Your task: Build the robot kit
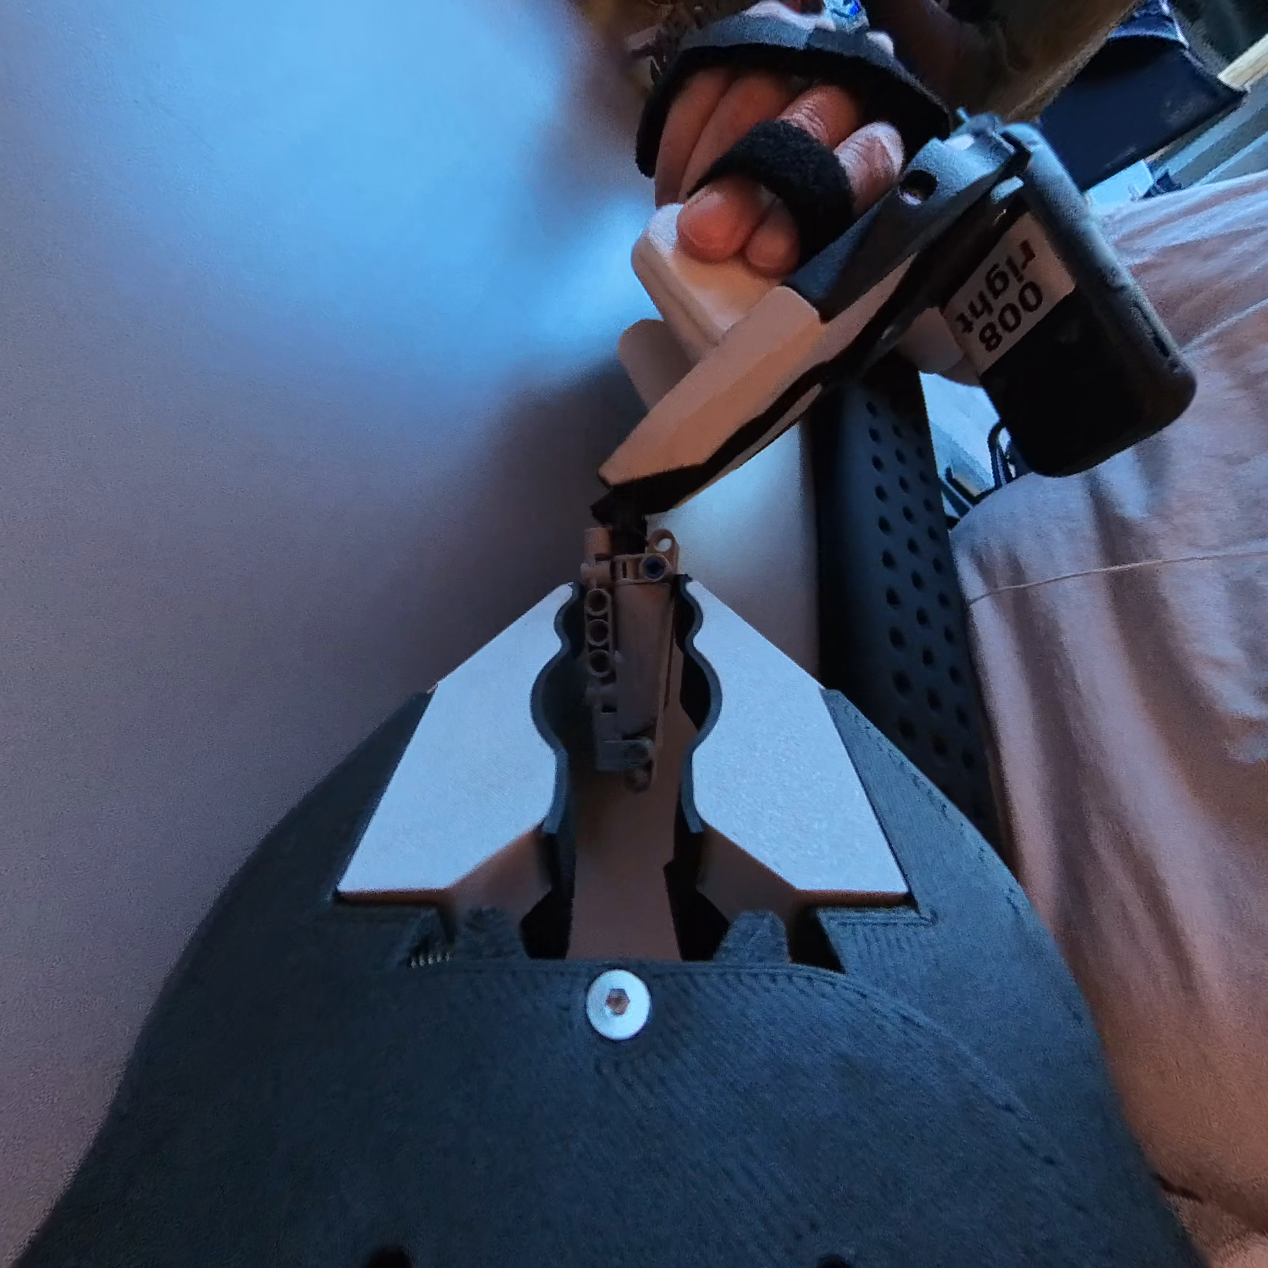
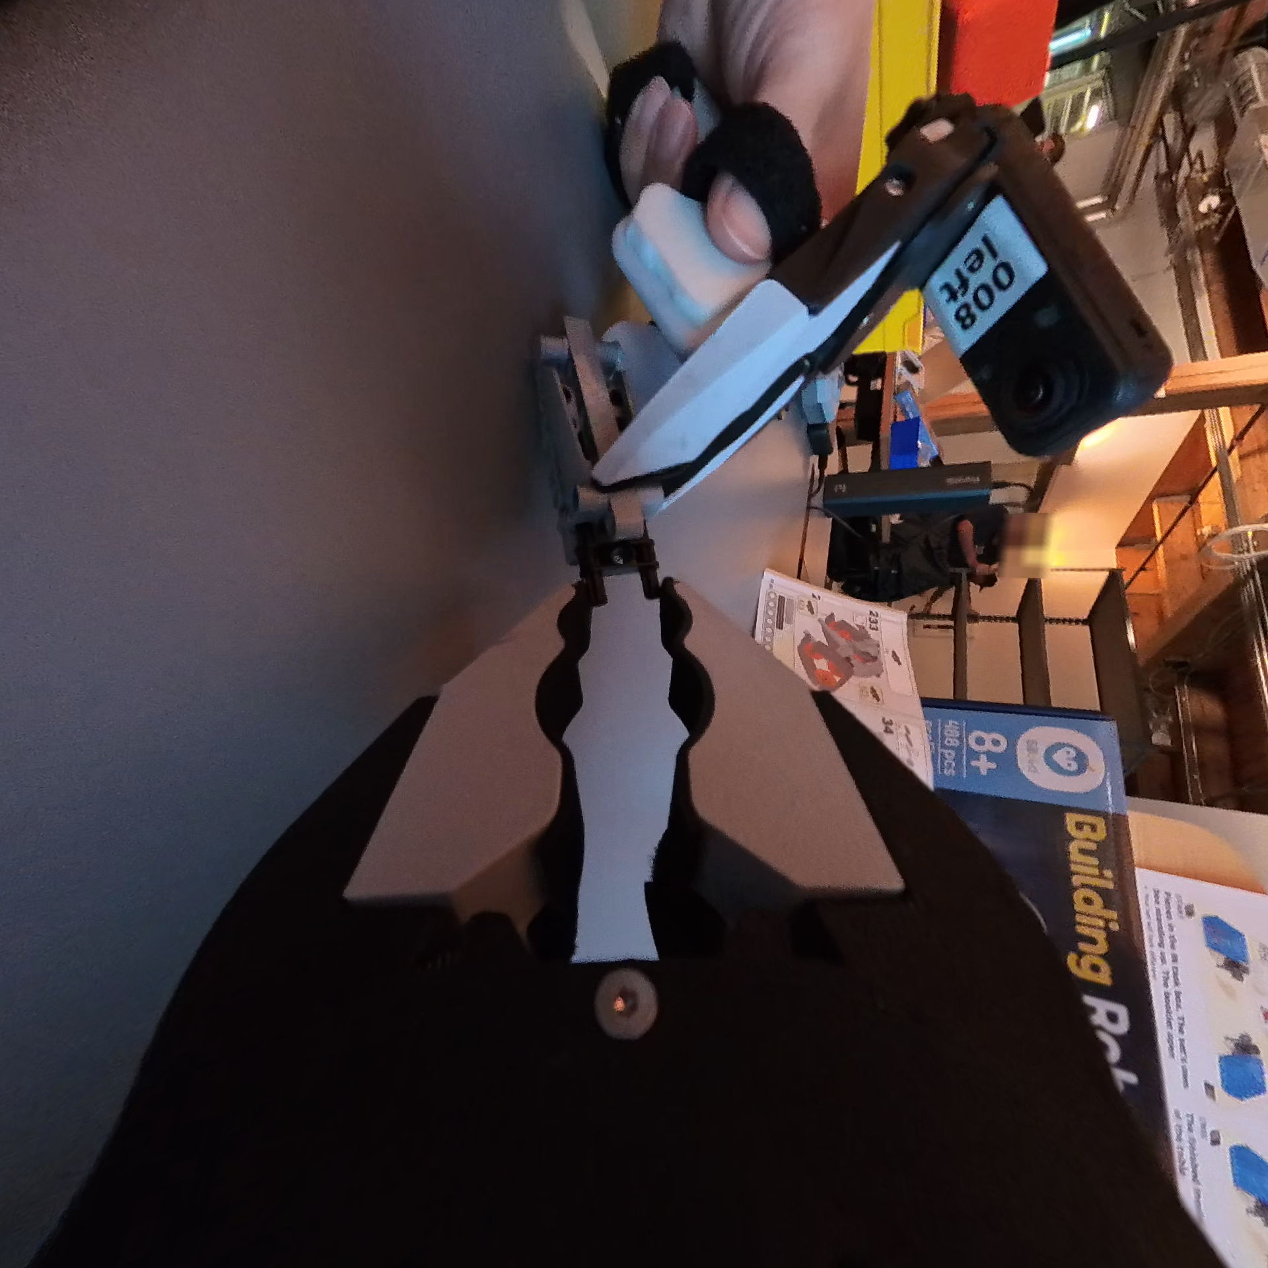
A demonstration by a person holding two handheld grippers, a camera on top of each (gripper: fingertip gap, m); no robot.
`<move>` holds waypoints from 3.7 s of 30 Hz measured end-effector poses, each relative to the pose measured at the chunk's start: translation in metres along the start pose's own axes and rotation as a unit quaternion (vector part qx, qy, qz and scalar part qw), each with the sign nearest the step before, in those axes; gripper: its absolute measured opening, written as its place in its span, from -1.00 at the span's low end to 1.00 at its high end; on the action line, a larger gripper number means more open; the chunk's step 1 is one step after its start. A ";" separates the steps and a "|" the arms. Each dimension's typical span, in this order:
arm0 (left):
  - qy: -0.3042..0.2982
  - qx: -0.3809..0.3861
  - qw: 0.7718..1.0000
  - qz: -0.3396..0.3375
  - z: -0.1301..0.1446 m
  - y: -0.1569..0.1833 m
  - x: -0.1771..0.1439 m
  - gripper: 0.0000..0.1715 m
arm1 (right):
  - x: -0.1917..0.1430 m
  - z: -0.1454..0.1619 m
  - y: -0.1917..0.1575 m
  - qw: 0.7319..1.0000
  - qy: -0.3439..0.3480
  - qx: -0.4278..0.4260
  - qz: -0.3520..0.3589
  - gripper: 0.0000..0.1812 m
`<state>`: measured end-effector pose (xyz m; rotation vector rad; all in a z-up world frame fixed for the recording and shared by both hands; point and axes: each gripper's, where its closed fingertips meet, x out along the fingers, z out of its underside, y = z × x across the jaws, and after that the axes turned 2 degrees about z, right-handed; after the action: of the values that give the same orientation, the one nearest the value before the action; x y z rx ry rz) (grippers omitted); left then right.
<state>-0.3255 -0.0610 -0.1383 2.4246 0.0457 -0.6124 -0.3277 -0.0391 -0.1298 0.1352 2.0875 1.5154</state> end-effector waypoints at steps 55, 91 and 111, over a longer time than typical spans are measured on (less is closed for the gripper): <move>0.317 -0.109 0.942 0.006 -0.069 -0.048 -0.078 -0.74 | -0.033 0.134 -0.014 0.815 -0.187 0.547 -0.025 -0.93; 0.325 -0.162 0.930 0.057 -0.076 -0.030 -0.047 -0.74 | 0.007 0.018 0.061 0.913 0.037 0.402 0.058 0.37; 0.295 -0.211 0.930 0.064 -0.063 -0.030 -0.041 -0.75 | 0.045 0.010 0.044 0.915 -0.023 0.404 -0.006 0.05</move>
<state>-0.3412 0.0045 -0.0937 2.0797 0.2408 0.1909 -0.3708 0.0029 -0.1088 0.4506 2.5334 0.5414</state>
